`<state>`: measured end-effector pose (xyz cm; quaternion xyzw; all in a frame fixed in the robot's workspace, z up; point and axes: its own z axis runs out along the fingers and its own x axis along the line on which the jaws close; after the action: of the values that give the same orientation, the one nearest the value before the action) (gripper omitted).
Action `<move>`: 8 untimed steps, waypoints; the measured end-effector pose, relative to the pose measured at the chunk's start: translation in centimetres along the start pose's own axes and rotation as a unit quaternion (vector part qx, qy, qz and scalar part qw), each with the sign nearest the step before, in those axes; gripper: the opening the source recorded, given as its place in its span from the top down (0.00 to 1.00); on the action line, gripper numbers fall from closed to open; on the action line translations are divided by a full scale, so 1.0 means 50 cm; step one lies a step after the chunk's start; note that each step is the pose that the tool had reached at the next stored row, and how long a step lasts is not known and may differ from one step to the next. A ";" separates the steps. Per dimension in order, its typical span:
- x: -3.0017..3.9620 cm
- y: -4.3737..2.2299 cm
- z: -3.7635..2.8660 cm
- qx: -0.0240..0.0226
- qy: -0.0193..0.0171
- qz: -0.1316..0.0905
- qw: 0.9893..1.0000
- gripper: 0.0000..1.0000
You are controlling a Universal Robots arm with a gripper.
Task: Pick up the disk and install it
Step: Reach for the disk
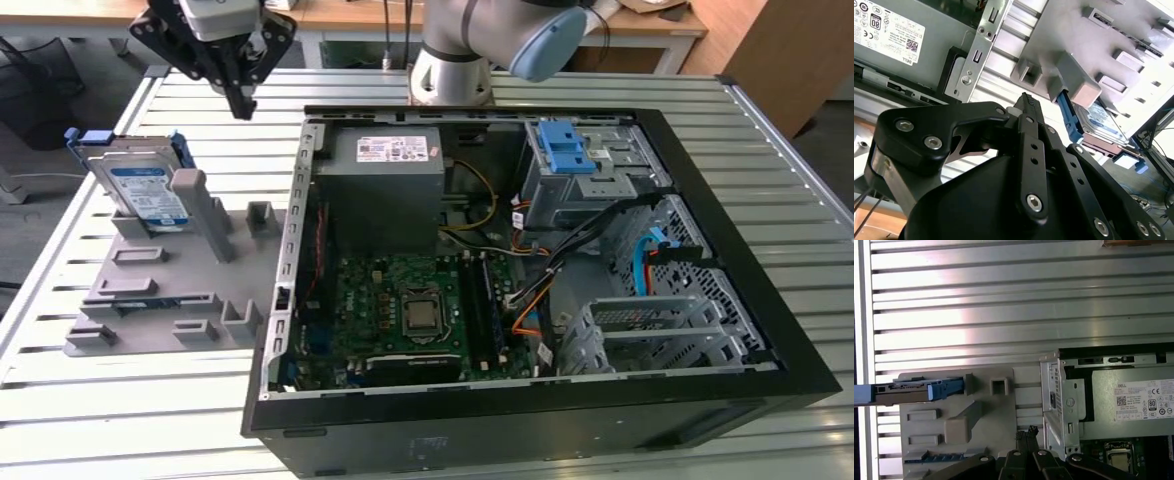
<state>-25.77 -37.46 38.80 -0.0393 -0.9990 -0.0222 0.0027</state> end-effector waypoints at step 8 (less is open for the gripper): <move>0.018 0.007 0.001 0.000 0.000 0.000 1.000 0.89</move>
<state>-26.63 -37.04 38.79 -0.0393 -0.9990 -0.0222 0.0027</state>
